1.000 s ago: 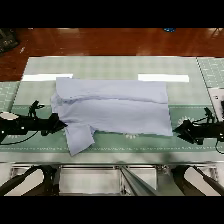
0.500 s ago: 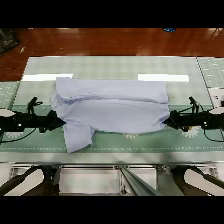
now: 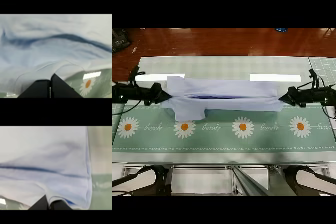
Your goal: Fold the shirts.
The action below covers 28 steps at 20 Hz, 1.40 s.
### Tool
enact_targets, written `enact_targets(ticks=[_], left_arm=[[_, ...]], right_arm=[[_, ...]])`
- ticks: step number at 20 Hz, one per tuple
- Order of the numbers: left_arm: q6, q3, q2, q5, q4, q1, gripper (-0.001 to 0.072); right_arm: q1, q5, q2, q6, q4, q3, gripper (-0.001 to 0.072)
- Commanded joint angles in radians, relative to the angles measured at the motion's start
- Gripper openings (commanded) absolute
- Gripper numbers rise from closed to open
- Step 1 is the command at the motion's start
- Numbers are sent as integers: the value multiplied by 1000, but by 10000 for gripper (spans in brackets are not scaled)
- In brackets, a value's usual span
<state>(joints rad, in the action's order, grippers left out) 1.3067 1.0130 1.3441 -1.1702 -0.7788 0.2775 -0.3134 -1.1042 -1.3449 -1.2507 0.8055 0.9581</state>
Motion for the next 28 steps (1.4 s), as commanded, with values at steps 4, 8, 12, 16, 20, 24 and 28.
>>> enact_targets(ticks=[4, 8, 12, 16, 20, 24, 28], left_arm=[[185, 439, 337, 0, 1, -80, 17], [243, 666, 500, -52, 1, -82, 17], [194, 711, 584, -35, -2, -98, 21], [170, 729, 598, -57, -12, -97, 508], [299, 870, 539, -235, -227, 9, 506], [301, 865, 320, -171, -401, 81, 506], [163, 649, 62, -93, -419, -2, 506]], right_arm=[[36, 8, -216, -47, -37, 264, 28], [37, 15, -311, -50, -41, 348, 28], [37, 63, -378, -50, -87, 375, 30], [35, 124, -388, -20, -119, 379, 410], [-78, -63, -297, -25, -20, 424, 409], [-186, -114, -149, -87, 179, 385, 409], [-170, 24, -100, -124, 153, 171, 409]])
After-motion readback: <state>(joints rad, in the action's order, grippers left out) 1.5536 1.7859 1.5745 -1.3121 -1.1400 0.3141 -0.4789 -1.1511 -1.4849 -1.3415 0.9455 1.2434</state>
